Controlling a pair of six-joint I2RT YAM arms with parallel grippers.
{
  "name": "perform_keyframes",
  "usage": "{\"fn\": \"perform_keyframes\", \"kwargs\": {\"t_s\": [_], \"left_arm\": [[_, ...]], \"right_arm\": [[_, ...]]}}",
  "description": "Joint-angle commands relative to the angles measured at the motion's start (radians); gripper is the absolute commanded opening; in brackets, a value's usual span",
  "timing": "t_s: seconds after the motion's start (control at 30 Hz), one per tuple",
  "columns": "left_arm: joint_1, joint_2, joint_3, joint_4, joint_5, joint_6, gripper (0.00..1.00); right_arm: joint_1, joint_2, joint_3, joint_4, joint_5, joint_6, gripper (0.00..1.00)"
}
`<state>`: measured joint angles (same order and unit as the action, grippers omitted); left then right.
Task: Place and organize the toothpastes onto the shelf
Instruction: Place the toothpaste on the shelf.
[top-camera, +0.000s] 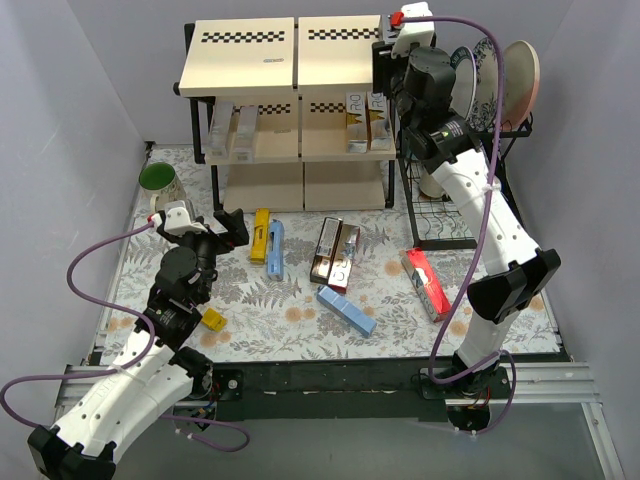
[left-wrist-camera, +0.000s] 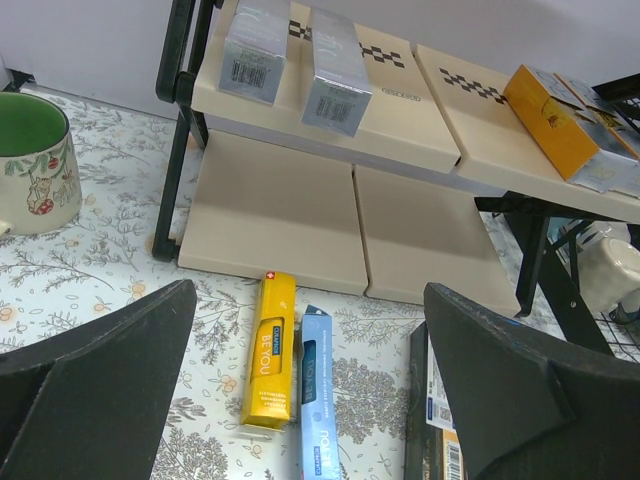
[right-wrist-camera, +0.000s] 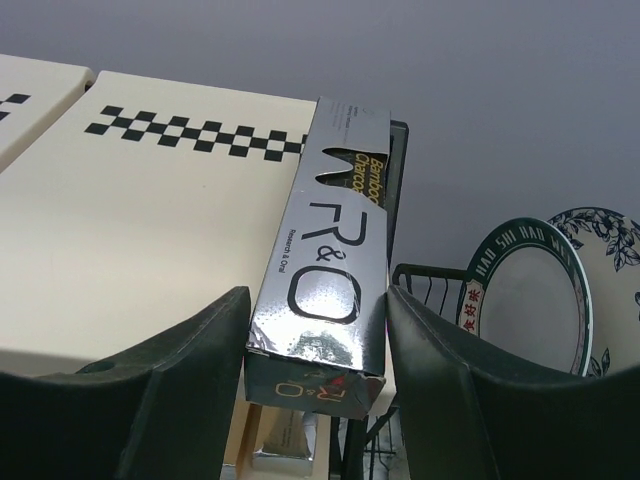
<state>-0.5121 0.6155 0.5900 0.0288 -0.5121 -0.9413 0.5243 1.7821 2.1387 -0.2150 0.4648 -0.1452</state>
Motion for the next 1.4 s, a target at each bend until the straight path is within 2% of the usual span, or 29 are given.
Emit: {"fn": "perform_keyframes", "kwargs": {"t_s": [0.0, 0.13, 0.4, 0.5, 0.53, 0.63, 0.77, 0.9, 1.0, 1.13, 1.23, 1.27, 1.37], "left_arm": [[0.003, -0.01, 0.028, -0.01, 0.003, -0.001, 0.98], [0.003, -0.01, 0.027, -0.01, 0.004, -0.001, 0.98], [0.003, -0.007, 0.027, -0.012, 0.003, -0.001, 0.98], [0.001, -0.002, 0.028, -0.013, 0.003, 0.001, 0.98], [0.003, -0.003, 0.028, -0.013, 0.004, -0.002, 0.98], [0.003, -0.002, 0.028, -0.013, 0.004, -0.005, 0.98], [0.003, 0.004, 0.03, -0.013, 0.015, -0.011, 0.98], [0.003, 0.01, 0.03, -0.017, 0.02, -0.014, 0.98], [0.003, 0.012, 0.031, -0.018, 0.021, -0.019, 0.98], [0.003, 0.01, 0.03, -0.02, 0.021, -0.024, 0.98], [0.003, 0.018, 0.03, -0.02, 0.024, -0.027, 0.98], [0.003, 0.02, 0.03, -0.02, 0.026, -0.027, 0.98], [0.003, 0.032, 0.033, -0.02, 0.033, -0.031, 0.98]], "right_arm": [[-0.004, 0.002, 0.04, 0.069, -0.008, 0.019, 0.62], [-0.006, 0.016, 0.036, 0.077, -0.028, 0.015, 0.54], [-0.007, 0.034, 0.033, 0.089, -0.049, 0.044, 0.53], [-0.006, 0.023, 0.033, 0.083, -0.046, 0.061, 0.6], [-0.006, 0.017, 0.033, 0.08, -0.048, 0.061, 0.66], [0.0, -0.026, 0.023, 0.075, -0.058, 0.064, 0.75], [0.034, -0.146, -0.042, 0.098, -0.068, 0.062, 0.85], [0.063, -0.298, -0.235, 0.143, -0.061, 0.087, 0.9], [0.086, -0.43, -0.442, 0.166, -0.058, 0.111, 0.91], [0.108, -0.617, -0.749, 0.157, -0.061, 0.232, 0.93], [0.131, -0.708, -0.894, 0.146, -0.069, 0.321, 0.94], [0.146, -0.723, -0.981, 0.144, -0.071, 0.337, 0.94], [0.18, -0.748, -1.109, 0.147, -0.084, 0.409, 0.94]]}}
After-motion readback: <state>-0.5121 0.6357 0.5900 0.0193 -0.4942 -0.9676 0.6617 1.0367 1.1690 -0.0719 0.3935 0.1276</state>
